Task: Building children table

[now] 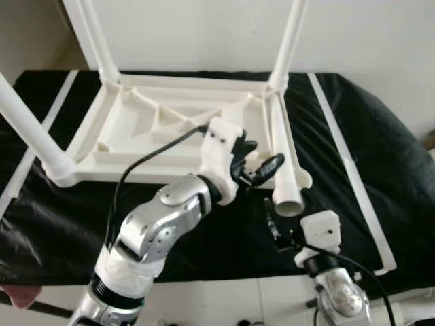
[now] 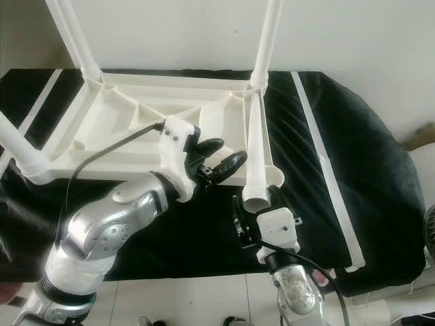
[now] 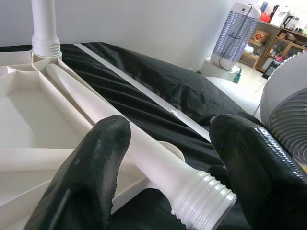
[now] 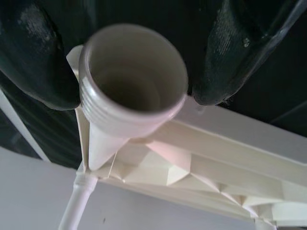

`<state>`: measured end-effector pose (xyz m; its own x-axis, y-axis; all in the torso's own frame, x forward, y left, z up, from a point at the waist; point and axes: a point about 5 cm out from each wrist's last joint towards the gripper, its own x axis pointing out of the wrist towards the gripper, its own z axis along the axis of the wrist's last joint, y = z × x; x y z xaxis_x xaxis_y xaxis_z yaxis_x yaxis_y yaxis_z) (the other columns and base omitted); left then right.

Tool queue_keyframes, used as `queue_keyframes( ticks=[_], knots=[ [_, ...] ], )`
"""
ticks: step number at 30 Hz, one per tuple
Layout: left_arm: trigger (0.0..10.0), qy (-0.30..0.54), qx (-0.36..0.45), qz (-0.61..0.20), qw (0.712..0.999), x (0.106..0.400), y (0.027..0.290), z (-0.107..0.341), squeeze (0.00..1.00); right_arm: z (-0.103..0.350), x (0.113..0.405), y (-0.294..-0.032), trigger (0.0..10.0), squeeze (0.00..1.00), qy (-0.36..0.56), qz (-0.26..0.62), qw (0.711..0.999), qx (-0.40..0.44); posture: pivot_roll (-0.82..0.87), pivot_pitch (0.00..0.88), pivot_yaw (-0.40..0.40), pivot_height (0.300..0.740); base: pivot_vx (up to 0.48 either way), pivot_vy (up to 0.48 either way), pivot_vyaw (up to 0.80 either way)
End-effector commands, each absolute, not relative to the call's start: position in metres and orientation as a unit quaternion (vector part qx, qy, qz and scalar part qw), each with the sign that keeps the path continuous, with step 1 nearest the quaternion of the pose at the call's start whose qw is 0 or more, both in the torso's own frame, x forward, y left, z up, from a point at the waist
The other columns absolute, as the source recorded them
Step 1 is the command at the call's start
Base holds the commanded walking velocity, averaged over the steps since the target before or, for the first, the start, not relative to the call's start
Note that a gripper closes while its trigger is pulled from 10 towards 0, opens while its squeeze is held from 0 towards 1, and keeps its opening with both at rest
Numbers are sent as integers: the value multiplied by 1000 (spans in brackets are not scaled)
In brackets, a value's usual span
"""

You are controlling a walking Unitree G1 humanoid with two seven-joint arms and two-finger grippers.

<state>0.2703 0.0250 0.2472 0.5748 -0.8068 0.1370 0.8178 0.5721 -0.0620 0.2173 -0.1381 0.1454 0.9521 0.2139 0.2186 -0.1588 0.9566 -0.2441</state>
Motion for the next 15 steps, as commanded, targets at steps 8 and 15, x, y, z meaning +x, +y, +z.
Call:
queue_keyframes(
  ticks=[8, 15],
  knots=[
    [10000, -54, -61, -503, 861, 263, 21, 250, 0, 139, 220, -138, 7882, 0, -111, 88, 985, -99, -132, 171, 10, 740, 0, 0, 0],
    [10000, -54, -61, -505, 859, 262, 20, 250, 0, 140, 222, -139, 2392, 0, -115, 80, 985, -104, -132, 170, 10, 740, 0, 0, 0]
  ],
)
